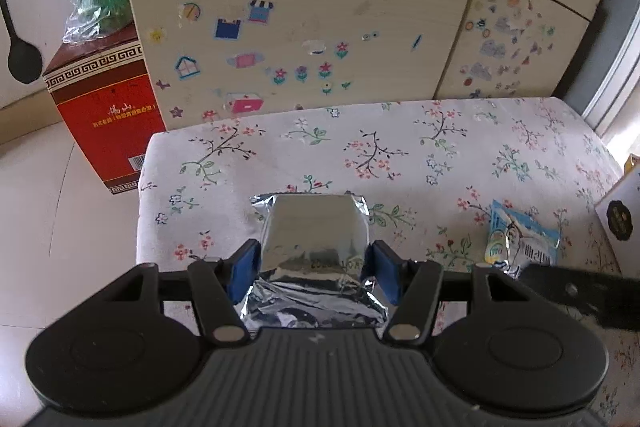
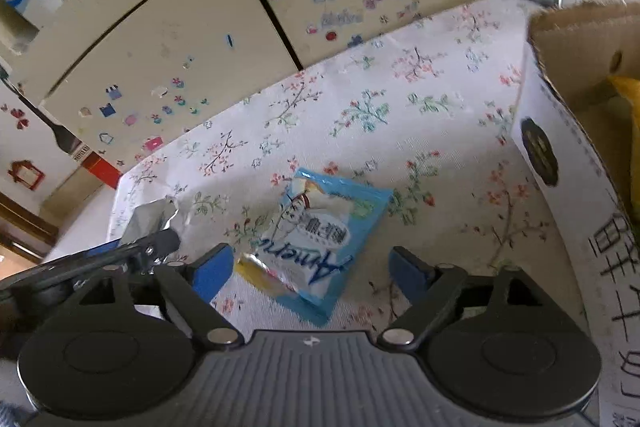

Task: Organize snacks
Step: 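Grasp the silver foil bag with the left gripper while the right gripper grasps the blue Amerta packet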

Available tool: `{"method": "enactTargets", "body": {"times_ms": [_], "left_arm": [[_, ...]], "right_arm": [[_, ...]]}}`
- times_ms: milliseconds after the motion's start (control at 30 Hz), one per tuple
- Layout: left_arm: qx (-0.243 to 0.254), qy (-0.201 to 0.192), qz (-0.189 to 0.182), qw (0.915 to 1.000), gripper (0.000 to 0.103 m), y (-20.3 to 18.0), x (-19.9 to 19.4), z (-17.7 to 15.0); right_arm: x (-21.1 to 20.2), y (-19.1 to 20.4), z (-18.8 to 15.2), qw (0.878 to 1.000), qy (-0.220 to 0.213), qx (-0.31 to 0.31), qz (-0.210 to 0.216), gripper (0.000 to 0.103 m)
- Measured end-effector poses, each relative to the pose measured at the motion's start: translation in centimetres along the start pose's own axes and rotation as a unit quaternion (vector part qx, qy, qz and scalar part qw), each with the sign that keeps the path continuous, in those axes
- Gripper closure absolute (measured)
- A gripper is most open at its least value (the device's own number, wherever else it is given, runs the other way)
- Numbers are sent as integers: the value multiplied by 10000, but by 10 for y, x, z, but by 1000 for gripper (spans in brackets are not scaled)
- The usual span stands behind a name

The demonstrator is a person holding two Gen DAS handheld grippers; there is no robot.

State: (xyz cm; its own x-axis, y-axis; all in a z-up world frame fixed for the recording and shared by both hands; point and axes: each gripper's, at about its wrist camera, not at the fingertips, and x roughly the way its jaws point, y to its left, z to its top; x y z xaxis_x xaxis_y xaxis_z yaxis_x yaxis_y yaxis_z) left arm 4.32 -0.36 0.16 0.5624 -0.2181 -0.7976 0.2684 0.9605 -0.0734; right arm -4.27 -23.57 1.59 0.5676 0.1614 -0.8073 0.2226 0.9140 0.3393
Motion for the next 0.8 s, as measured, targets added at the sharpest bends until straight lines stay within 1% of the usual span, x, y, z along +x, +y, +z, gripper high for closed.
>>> {"method": "enactTargets", "body": {"times_ms": [100, 167, 300, 333, 433, 533, 667, 800], "left_arm": [[-48, 6, -27, 10000, 42, 4, -2, -2], [-68, 34, -41, 10000, 40, 5, -2, -4], [-65, 102, 13, 9999, 37, 7, 0, -9], [-37, 103, 33, 9999, 36, 6, 0, -10], [36, 79, 70, 9999, 35, 6, 1, -12], [58, 61, 76, 9999, 37, 5, 2, -11], [56, 12, 77, 10000, 42, 3, 2, -11], [-72, 1, -39, 10000, 43, 1, -5, -12]], "right_arm": [[5, 8, 0, 9994, -116, -196, -249, 13], [9, 16, -1, 9980, -187, -402, -443, 13], [19, 31, -6, 9924, -362, -859, -801, 13], [22, 34, -7, 9899, -414, -1001, -912, 14], [26, 38, -10, 9815, -620, -1375, -1177, 30], [24, 31, -7, 9810, -732, -1393, -1135, 42], [16, 16, -3, 9857, -714, -1285, -820, 43], [10, 10, -4, 9891, -616, -1166, -655, 43]]}}
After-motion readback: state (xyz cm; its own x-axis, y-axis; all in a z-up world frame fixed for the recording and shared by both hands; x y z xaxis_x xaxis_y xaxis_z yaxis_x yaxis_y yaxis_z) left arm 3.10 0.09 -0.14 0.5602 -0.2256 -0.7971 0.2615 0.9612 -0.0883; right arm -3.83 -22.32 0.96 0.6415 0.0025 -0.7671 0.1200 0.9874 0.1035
